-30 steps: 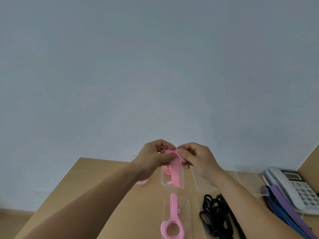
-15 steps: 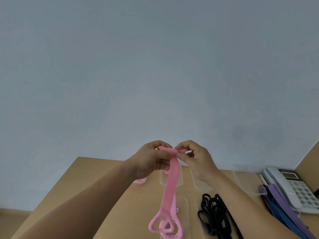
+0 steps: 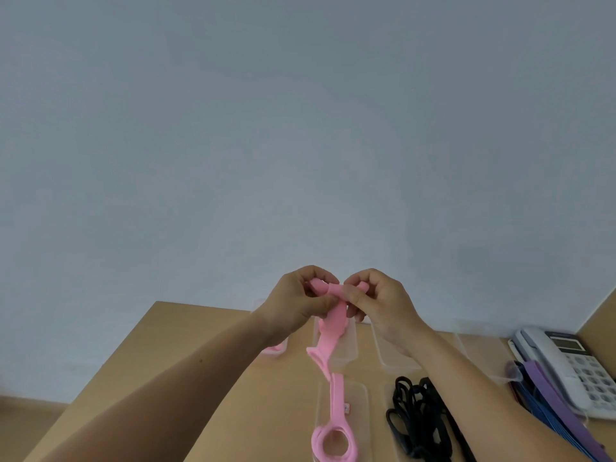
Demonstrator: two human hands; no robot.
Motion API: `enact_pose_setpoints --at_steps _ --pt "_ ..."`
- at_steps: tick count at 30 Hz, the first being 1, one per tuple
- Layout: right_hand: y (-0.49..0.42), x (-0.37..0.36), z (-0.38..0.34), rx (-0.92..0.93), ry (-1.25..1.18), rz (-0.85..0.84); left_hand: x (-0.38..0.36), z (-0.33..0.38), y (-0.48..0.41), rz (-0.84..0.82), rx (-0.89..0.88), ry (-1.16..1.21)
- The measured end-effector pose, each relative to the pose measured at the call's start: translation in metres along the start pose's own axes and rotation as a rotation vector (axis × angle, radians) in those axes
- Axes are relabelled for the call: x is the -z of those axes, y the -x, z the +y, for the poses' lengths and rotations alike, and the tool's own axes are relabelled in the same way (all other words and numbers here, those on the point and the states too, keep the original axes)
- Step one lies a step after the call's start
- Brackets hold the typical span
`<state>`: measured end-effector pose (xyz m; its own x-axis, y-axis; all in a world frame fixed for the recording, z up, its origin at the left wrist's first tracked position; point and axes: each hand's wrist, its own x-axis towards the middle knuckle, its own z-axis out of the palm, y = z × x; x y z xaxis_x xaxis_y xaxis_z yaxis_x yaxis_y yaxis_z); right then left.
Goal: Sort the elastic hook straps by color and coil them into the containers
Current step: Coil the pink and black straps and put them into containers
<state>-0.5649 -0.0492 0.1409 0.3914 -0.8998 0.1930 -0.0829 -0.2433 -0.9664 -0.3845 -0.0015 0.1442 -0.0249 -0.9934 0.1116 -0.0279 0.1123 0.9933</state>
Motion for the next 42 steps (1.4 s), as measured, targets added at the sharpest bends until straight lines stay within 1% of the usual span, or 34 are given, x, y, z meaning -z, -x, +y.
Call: enact_pose_setpoints --at_steps 3,8,12,15,19,23,27,30,32,35,38,42 --pt "-0.001 -0.001 0.000 0.037 -0.031 0.025 -0.001 0.001 -0.001 -0.009 0.039 0.006" --pt "0.001 0.000 0.005 0.051 0.024 -0.009 0.006 0.002 -0.001 -0.087 0.112 0.044" --pt "0.002 -0.001 0.006 0.084 0.060 -0.011 0.008 0.005 0.000 -0.138 0.208 0.171" --pt "0.001 -0.001 0.009 0.094 0.110 -0.023 0.009 0.006 -0.003 -0.124 0.251 0.228" --pt "0.003 -0.004 0.011 0.112 0.107 -0.024 0.008 0.001 -0.005 -0.061 0.229 0.237" --pt "0.001 -0.003 0.007 0.032 0.000 -0.049 0.008 -0.004 -0.007 -0.003 0.173 0.187" --pt "-0.003 -0.004 0.002 -0.024 0.072 -0.061 0.010 -0.006 -0.007 0.008 0.087 0.041" --pt "-0.004 -0.006 0.004 -0.016 0.143 -0.056 0.010 -0.008 -0.007 0.018 0.056 -0.052" --pt "-0.004 -0.006 0.005 0.017 0.157 -0.024 0.011 -0.009 -0.007 0.004 0.059 -0.060" --pt "-0.005 -0.004 0.006 0.054 0.142 0.003 0.009 -0.008 -0.003 -0.059 0.103 -0.021" --pt "-0.007 -0.004 0.006 0.055 0.139 -0.021 0.010 -0.007 -0.002 -0.074 0.126 -0.004" --pt "-0.005 -0.003 0.009 0.079 0.106 -0.045 0.012 -0.003 -0.003 -0.129 0.191 0.100"
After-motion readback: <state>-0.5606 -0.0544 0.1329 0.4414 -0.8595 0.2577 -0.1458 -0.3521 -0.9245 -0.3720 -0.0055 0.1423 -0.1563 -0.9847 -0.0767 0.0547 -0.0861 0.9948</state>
